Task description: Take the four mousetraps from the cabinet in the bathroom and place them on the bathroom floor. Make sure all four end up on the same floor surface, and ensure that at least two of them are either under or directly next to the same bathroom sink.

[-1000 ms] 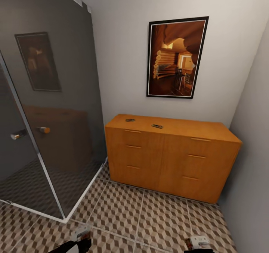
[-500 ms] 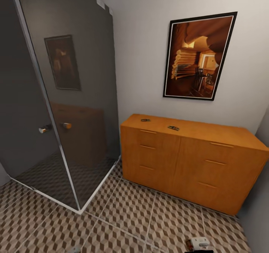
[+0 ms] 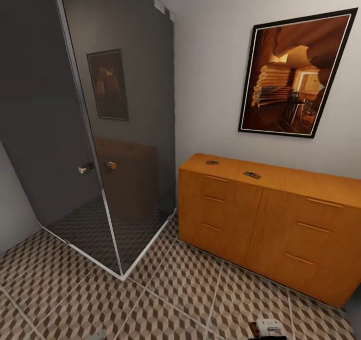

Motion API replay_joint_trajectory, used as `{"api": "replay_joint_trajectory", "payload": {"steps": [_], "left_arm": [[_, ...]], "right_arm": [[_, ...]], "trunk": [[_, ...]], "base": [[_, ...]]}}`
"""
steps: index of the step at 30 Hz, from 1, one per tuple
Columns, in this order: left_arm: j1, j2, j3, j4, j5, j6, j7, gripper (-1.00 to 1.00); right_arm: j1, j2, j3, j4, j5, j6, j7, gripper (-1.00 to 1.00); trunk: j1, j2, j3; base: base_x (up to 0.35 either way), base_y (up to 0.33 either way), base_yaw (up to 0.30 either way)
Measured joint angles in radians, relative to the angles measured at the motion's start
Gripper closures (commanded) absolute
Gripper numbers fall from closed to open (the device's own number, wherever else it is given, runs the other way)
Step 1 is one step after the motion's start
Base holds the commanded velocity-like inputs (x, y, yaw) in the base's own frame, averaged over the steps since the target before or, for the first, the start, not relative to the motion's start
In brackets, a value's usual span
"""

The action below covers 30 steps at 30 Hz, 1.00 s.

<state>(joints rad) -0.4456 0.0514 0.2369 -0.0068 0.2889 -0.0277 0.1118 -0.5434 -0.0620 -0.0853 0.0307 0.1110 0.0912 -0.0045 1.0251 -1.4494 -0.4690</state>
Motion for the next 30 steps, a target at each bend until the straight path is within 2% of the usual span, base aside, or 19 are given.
{"api": "replay_joint_trajectory", "payload": {"steps": [7, 30], "left_arm": [[0.0, -0.002, 0.0, 0.0, -0.001, 0.0, 0.0, 1.0], [0.0, -0.004, 0.0, -0.002, -0.002, 0.0, 0.0, 1.0]], "right_arm": [[0.0, 0.001, 0.0, 0.0, 0.0, -0.001, 0.0, 1.0], [0.0, 0.001, 0.0, 0.001, 0.0, -0.001, -0.001, 1.0]], "trunk": [[0.0, 0.0, 0.0], [0.0, 0.0, 0.0]], "base": [[0.0, 0.0, 0.08], [0.0, 0.0, 0.264]]}}
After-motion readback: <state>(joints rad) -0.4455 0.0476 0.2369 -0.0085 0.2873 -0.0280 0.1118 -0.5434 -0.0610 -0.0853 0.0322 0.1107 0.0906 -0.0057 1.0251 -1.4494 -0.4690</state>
